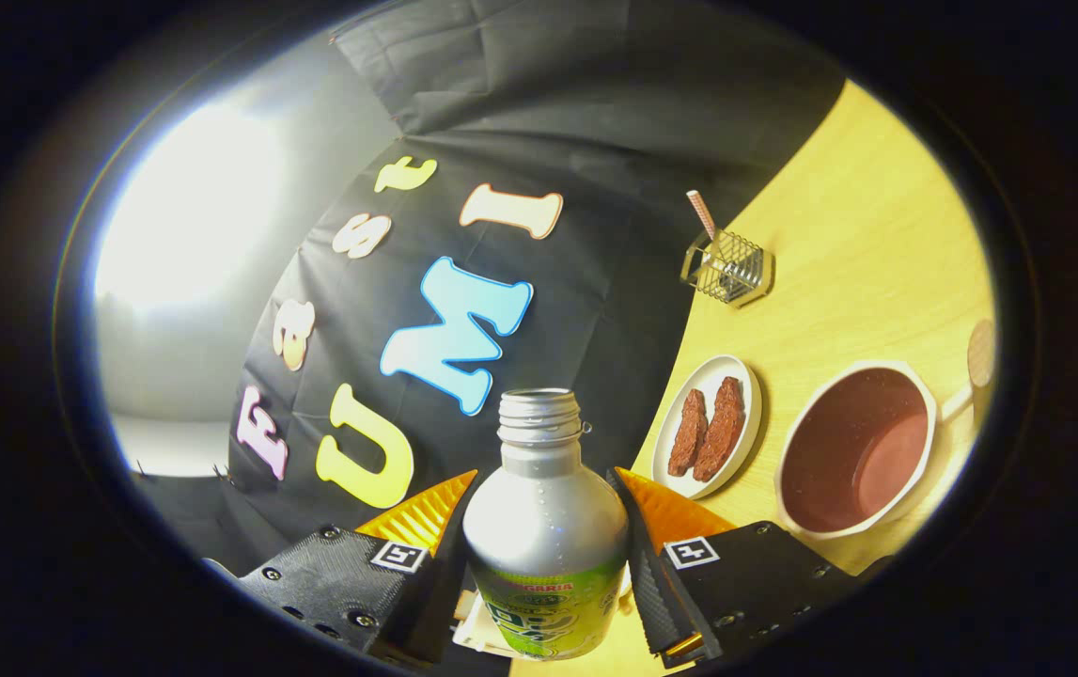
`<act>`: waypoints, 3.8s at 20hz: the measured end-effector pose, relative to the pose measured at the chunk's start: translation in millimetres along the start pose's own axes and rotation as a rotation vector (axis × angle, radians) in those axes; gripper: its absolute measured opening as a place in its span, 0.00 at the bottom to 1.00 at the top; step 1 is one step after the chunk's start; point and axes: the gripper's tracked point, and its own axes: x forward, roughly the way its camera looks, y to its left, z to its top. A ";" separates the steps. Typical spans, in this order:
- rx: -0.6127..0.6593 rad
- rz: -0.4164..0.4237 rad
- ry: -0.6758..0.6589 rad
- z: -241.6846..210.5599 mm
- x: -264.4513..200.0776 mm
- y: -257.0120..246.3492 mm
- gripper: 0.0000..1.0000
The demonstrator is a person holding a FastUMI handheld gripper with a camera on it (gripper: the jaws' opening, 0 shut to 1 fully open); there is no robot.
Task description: Take the bottle from table, then pour the juice into the cup, finally place the bottle on the coaster
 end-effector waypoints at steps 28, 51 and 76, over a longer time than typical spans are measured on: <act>-1.193 -0.044 0.091 -50.3 44.4 91.3 0.77; -1.148 -0.056 0.113 -96.0 59.9 -17.4 0.77; -1.214 0.043 0.028 -11.0 1.5 129.9 0.99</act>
